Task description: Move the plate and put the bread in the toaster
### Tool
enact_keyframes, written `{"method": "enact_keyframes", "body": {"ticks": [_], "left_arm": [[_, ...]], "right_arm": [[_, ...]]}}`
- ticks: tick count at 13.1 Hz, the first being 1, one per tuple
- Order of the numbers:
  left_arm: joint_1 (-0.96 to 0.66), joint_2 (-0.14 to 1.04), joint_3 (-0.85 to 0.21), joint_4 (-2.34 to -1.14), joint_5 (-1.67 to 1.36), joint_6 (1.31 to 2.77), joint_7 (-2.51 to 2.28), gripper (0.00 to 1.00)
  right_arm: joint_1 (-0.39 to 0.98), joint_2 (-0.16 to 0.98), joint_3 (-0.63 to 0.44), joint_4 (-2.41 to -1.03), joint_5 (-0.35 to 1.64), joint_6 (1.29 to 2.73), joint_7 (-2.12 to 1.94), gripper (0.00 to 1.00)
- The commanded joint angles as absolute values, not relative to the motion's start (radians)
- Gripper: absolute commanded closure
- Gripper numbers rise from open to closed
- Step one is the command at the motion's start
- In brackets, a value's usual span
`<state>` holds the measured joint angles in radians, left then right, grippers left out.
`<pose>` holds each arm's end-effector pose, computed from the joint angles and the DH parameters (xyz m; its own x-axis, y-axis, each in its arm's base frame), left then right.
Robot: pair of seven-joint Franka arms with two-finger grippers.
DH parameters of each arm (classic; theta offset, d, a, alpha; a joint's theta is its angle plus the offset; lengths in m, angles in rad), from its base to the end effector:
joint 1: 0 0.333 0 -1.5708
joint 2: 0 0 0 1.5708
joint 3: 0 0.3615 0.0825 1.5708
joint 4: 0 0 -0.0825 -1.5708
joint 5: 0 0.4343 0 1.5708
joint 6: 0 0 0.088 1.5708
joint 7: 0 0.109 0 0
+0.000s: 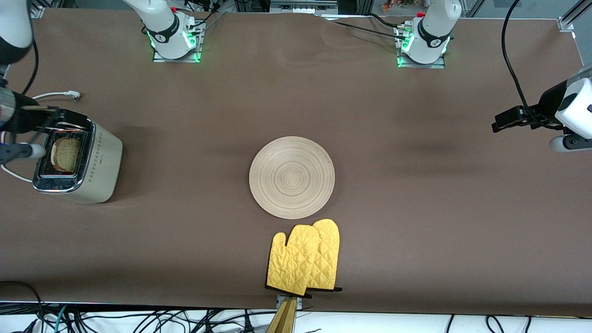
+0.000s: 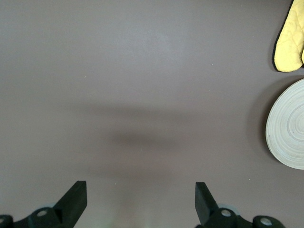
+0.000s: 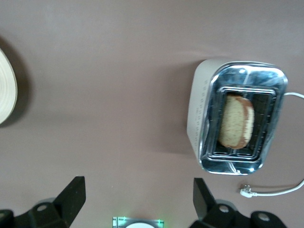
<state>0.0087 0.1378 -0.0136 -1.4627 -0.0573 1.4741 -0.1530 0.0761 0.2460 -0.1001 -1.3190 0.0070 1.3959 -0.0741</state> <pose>0.6415 -0.0092 0.6303 0.9809 0.1418 -0.1334 0.1482 -0.9882 0.0392 0.6699 -0.0061 0.6270 0.9845 0.0505 -0.1679 0.0521 -0.9986 0.0049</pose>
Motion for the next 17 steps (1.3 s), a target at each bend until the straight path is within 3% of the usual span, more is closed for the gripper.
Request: {"method": "enact_keyframes", "body": {"ticks": [1, 3, 8, 17], "left_arm": [[0.015, 0.135, -0.015, -1.463, -0.055, 1.482, -0.130, 0.00], [0.017, 0.135, -0.015, -1.463, -0.055, 1.482, -0.130, 0.00], [0.015, 0.135, -0.015, -1.463, -0.051, 1.483, -0.129, 0.00], [0.015, 0.135, -0.015, -1.466, -0.052, 1.493, -0.129, 0.00]], "right_arm": [[0.025, 0.129, -0.069, -1.446, 0.014, 1.451, -0.071, 0.00], [0.020, 0.068, -0.064, -1.529, 0.029, 1.459, -0.078, 0.00], [0.006, 0.034, -0.048, -1.572, 0.009, 1.463, -0.066, 0.00], [0.009, 0.063, -0.044, -1.537, -0.046, 1.466, -0.071, 0.00]]}}
